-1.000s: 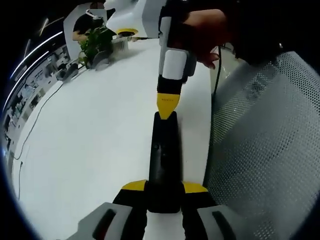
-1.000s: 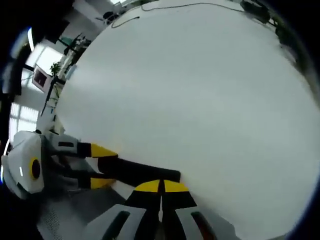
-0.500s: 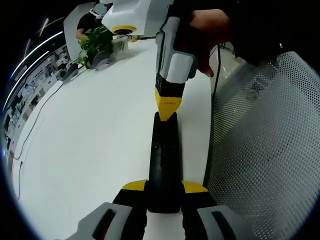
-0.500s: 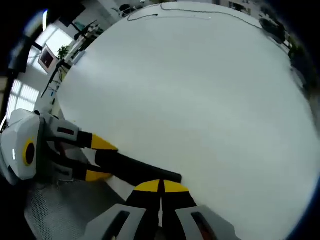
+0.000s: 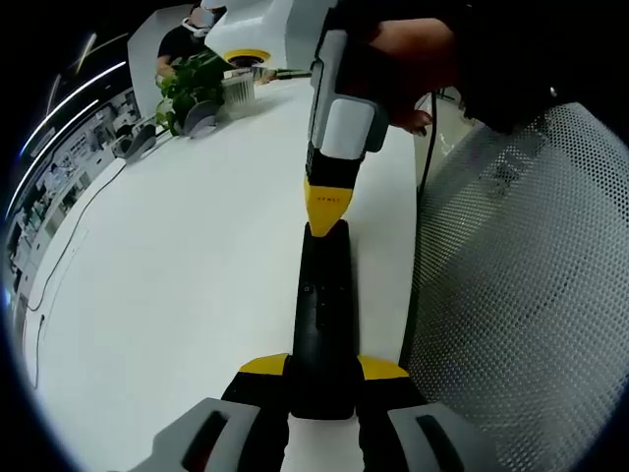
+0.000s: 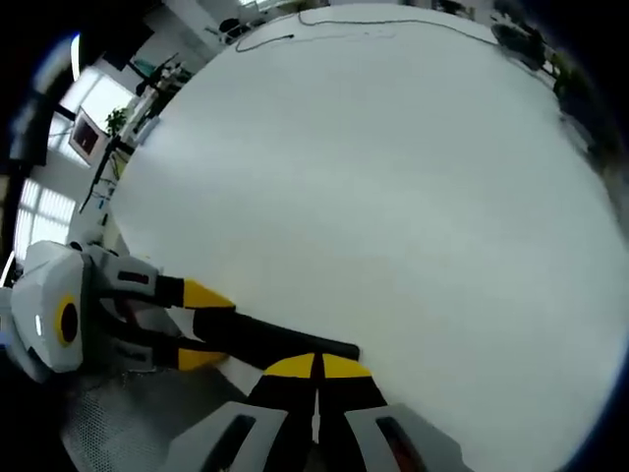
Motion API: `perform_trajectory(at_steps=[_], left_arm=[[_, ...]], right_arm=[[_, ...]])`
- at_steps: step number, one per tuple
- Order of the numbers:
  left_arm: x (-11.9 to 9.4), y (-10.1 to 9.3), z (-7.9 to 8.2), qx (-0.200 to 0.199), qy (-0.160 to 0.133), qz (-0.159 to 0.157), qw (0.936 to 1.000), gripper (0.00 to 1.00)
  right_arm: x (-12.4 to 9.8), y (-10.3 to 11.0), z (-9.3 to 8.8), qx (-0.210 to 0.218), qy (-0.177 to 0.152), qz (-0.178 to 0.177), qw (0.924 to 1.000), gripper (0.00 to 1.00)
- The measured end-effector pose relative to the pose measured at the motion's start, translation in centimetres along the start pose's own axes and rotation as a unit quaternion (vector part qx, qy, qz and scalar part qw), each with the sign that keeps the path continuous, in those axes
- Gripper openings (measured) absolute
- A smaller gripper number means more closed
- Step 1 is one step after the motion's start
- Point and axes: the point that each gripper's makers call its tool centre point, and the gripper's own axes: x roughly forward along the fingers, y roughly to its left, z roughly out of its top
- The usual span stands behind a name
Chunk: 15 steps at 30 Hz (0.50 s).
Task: Press the specified remote control buttons in sequence, fully releasing each button before pressing the next.
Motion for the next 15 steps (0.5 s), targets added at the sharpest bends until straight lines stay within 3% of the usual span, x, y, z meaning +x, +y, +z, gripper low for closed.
perform_trajectory(at_steps=[4,15], left_arm=[[-0.01,-0.01,0.01,-0.001,-0.001,0.001,1.0000,0.25],[-0.03,0.00,-0.03,-0.002,-0.002,0.001,1.0000,0.25]], right_arm=[[0.18,0.79,-0.09,0.013,0.002,0.028,0.9995,0.00],[0.58,0.83,-0.75,0.001,0.022,0.016,0.9996,0.00]])
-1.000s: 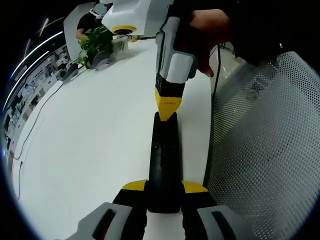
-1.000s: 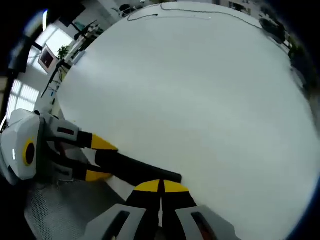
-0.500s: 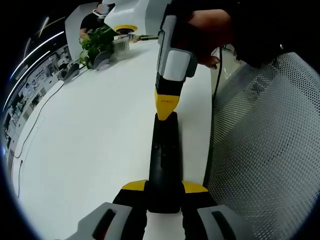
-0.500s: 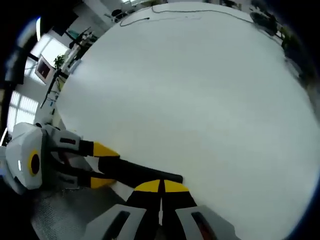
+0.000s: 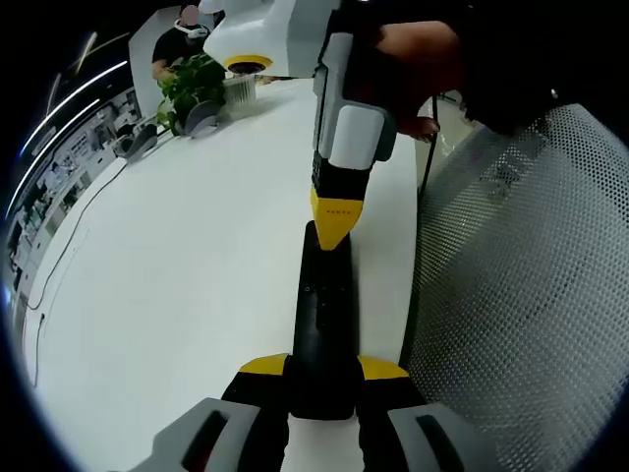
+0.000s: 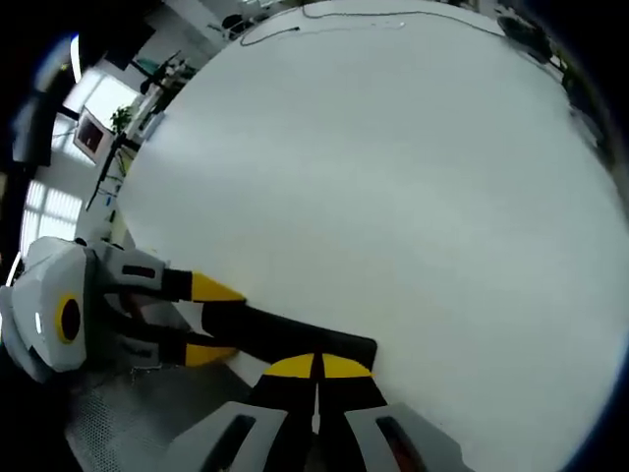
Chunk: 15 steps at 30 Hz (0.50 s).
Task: Press the specified remote control buttons in sequence, fully releasing each button before pressing the next.
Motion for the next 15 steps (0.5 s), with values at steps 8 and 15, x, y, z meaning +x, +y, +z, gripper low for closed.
perform_trajectory(at_steps=[8,15], left_arm=[[0.02,-0.04,0.03,0.001,0.001,-0.001,1.0000,0.25],[0.03,-0.05,0.06,0.002,0.001,-0.001,1.0000,0.25]], right_arm=[[0.12,-0.05,0.06,0.005,0.002,0.004,1.0000,0.00],[0.06,-0.15,0.03,0.034,0.001,0.022,0.9992,0.00]])
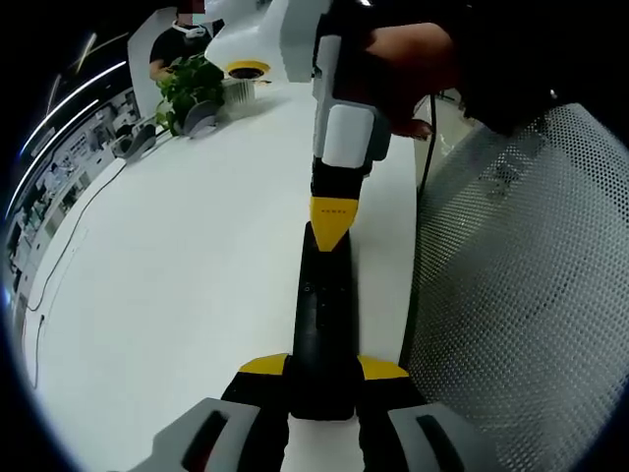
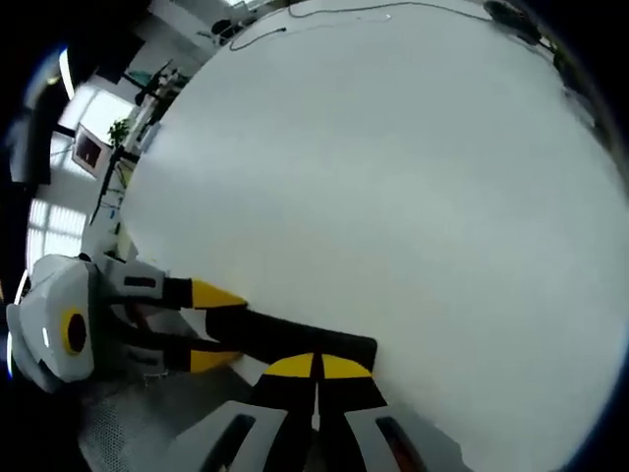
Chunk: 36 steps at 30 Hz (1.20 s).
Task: Press the specified remote control buttons in sequence, fully releasing each button before pressing the next.
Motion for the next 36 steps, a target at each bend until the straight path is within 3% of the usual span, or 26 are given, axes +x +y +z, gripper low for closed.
perform_trajectory(at_steps=[6,11,22,30,36], left_arm=[[0.0,0.0,0.0,0.002,-0.001,0.001,1.0000,0.25],[0.0,0.0,0.0,0.001,-0.001,0.001,1.0000,0.25],[0.0,0.0,0.1,0.004,0.001,0.001,1.0000,0.25],[0.0,0.0,0.1,0.004,0.002,0.001,1.0000,0.25],[0.0,0.0,0.1,0.003,0.003,0.000,1.0000,0.25]], right_arm=[[0.0,0.1,0.0,0.001,0.004,-0.005,1.0000,0.00],[-0.2,-0.1,0.0,0.032,0.002,0.011,0.9994,0.00],[-0.3,1.3,2.0,0.017,-0.054,0.035,0.9978,0.00],[0.7,1.2,1.3,-0.013,-0.031,0.011,0.9994,0.00],[0.7,1.2,1.3,-0.038,-0.032,-0.001,0.9988,0.00]])
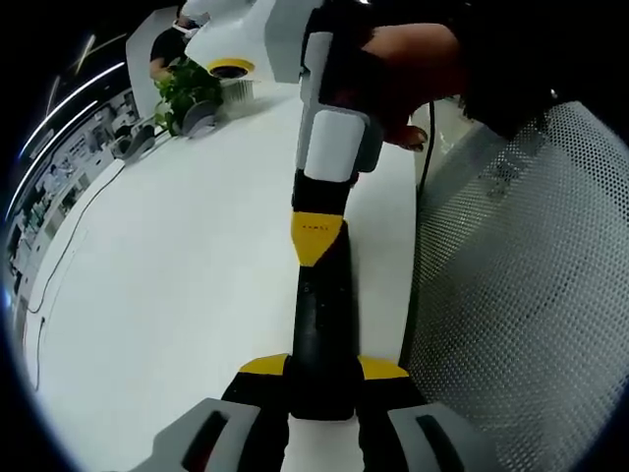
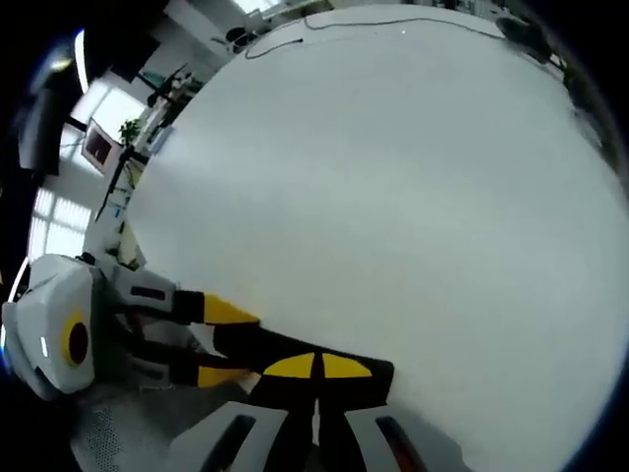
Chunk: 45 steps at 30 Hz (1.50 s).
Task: Press the specified remote control buttons in sequence, fully releasing each button before pressing the next.
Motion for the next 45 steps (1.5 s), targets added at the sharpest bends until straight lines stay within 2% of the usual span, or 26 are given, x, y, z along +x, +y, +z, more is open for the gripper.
perform_trajectory(at_steps=[8,10,22,29,36,45], left_arm=[[0.0,0.0,0.0,-0.002,-0.001,0.001,1.0000,0.25],[0.0,0.0,0.0,-0.004,0.001,0.001,1.0000,0.25],[0.1,0.1,0.0,-0.003,-0.001,0.003,1.0000,0.25],[0.1,0.0,0.1,-0.001,-0.003,0.002,1.0000,0.25],[0.1,0.1,0.1,-0.001,-0.004,0.002,1.0000,0.25],[0.1,0.1,0.1,-0.001,-0.003,0.002,1.0000,0.25]], right_arm=[[0.2,-0.2,0.1,-0.013,-0.008,-0.003,0.9999,0.00],[0.2,-0.4,0.2,0.002,-0.011,0.001,0.9999,0.00],[0.1,-0.1,0.2,-0.002,-0.006,0.000,1.0000,0.00],[0.0,0.1,-0.1,-0.029,0.006,-0.010,0.9995,0.00],[0.0,0.7,-0.8,-0.023,0.027,0.007,0.9993,0.00],[0.1,1.0,-1.2,-0.037,0.040,0.005,0.9985,0.00]])
